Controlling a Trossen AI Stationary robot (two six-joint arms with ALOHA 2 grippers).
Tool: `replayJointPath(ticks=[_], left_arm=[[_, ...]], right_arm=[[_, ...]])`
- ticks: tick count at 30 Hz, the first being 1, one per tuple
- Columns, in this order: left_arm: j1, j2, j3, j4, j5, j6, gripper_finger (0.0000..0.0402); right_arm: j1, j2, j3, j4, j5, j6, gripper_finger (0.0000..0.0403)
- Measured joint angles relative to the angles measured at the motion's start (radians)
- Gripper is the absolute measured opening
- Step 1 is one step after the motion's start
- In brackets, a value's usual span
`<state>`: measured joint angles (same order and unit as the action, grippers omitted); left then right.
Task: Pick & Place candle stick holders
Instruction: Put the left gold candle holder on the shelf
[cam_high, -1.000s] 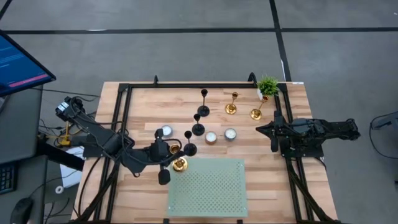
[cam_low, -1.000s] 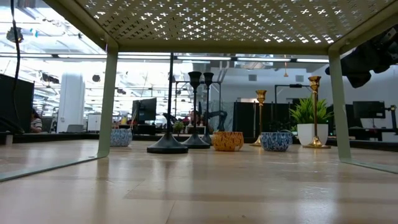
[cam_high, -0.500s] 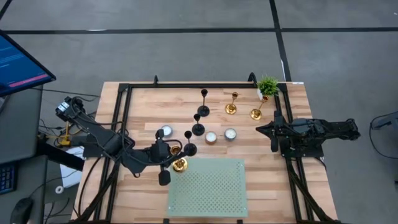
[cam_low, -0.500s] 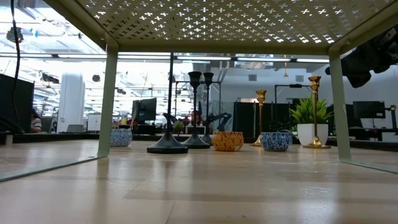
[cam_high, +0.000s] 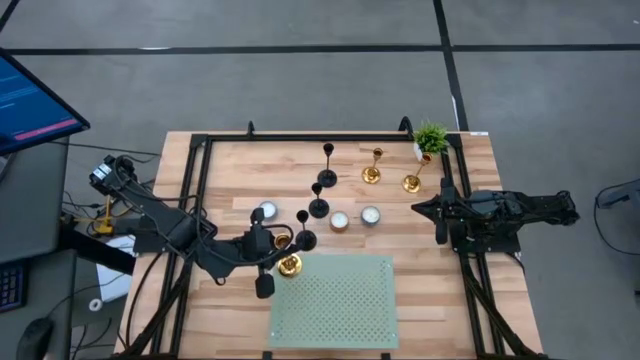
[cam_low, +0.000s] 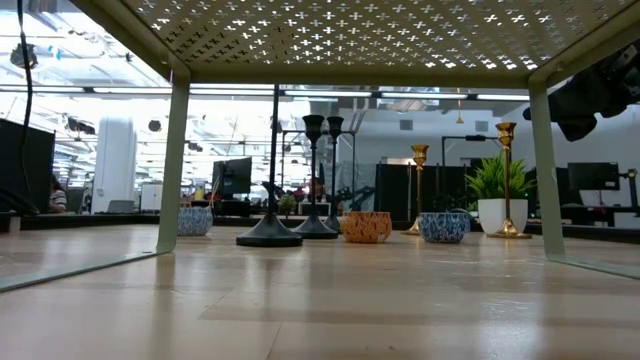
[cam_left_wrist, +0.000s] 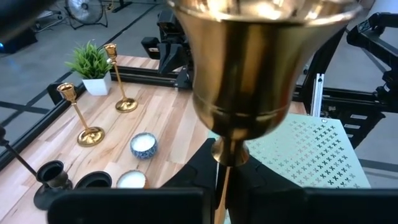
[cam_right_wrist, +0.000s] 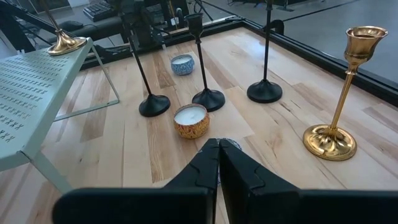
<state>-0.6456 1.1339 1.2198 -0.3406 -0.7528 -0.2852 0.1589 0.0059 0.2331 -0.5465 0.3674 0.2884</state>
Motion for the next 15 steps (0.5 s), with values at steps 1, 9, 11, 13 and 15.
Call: replayJointPath(ticks=[1, 9, 11, 13, 15], left_arm=[[0.000, 0.000, 0.000, 0.000, 0.000, 0.000, 0.0020], [0.000, 0.000, 0.000, 0.005, -0.010, -0.006, 0.0028], [0.005, 0.000, 0.000, 0.005, -0.014, -0.011, 0.0033], [0.012, 0.000, 0.000, 0.005, -0.014, -0.016, 0.0044], [0.014, 0.000, 0.000, 0.006, -0.016, -0.016, 0.0059]], right_arm=[[0.000, 0.000, 0.000, 0.000, 0.000, 0.000, 0.0006], [0.000, 0.000, 0.000, 0.000, 0.000, 0.000, 0.0006], [0.000, 0.000, 0.000, 0.000, 0.000, 0.000, 0.0006], [0.000, 0.000, 0.000, 0.000, 0.000, 0.000, 0.0006], [0.000, 0.000, 0.000, 0.000, 0.000, 0.000, 0.0006]])
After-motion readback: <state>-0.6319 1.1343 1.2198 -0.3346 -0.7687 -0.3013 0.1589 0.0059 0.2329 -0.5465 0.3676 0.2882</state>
